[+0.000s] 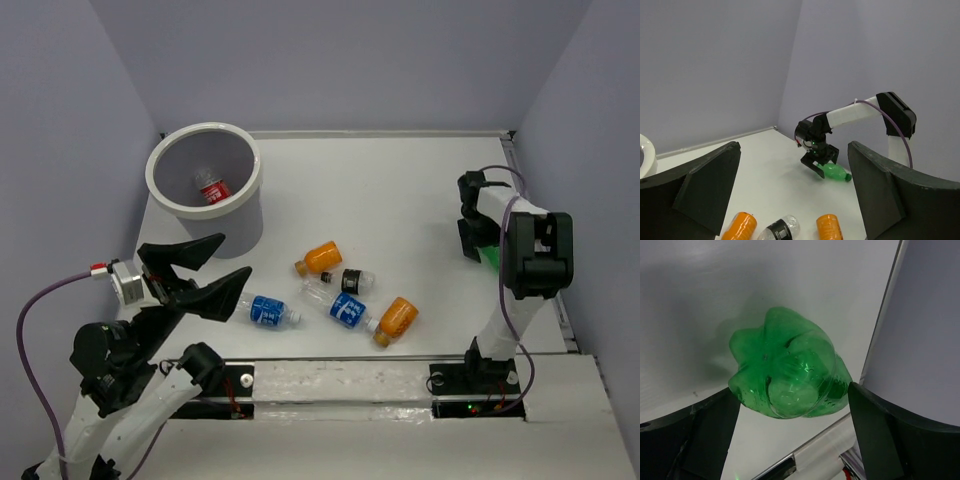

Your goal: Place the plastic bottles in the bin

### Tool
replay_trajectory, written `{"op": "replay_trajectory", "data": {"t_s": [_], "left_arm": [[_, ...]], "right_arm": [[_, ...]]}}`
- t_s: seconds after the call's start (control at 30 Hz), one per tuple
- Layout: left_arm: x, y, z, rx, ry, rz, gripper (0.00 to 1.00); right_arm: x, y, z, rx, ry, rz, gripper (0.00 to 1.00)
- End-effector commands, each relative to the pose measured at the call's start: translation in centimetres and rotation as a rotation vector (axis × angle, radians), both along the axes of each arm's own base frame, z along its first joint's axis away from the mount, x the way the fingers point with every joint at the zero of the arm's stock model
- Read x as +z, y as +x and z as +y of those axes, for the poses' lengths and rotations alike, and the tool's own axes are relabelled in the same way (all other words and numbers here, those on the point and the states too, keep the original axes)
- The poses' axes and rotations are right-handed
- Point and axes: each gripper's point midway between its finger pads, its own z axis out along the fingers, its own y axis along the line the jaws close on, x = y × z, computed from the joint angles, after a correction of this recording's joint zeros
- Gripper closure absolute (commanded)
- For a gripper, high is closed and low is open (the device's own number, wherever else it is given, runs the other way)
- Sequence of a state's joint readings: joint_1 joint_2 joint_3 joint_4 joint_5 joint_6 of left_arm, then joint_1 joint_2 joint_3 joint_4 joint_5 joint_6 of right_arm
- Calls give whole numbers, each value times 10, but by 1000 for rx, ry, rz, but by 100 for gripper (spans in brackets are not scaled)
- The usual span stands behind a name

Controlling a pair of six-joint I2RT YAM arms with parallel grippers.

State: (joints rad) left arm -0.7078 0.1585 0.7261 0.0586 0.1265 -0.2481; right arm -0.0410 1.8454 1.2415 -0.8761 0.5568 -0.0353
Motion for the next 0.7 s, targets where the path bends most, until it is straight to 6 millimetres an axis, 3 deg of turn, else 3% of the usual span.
{"op": "replay_trajectory", "data": {"t_s": [0.0,0.1,0.2,0.33,0.43,0.47,0.5,0.57,0.6,0.67], "left_arm": [[16,-6,8,16,-28,-49,1],[16,-6,9,20,-29,-47,1],[14,-3,6,19,-19,-40,1],[11,0,1,10,-5,-26,1],[8,4,-1,14,4,-11,1],[6,7,-3,16,11,-1,1],[5,8,-4,17,14,1,1],[2,12,-6,20,24,12,1],[2,13,-7,23,25,15,1],[1,19,-5,52,29,27,1]], "right_arm": [[-5,18,-10,-8,-6,-18,11],[-10,30,-3,1,45,-67,17],[-2,42,2,-3,71,-141,38],[17,54,4,5,83,-237,43],[49,68,9,-2,111,-364,48],[72,71,12,2,127,-442,50],[73,74,15,3,145,-454,51],[120,88,42,57,248,-640,52],[156,91,78,148,329,-753,52],[208,103,122,262,402,-927,52]]}}
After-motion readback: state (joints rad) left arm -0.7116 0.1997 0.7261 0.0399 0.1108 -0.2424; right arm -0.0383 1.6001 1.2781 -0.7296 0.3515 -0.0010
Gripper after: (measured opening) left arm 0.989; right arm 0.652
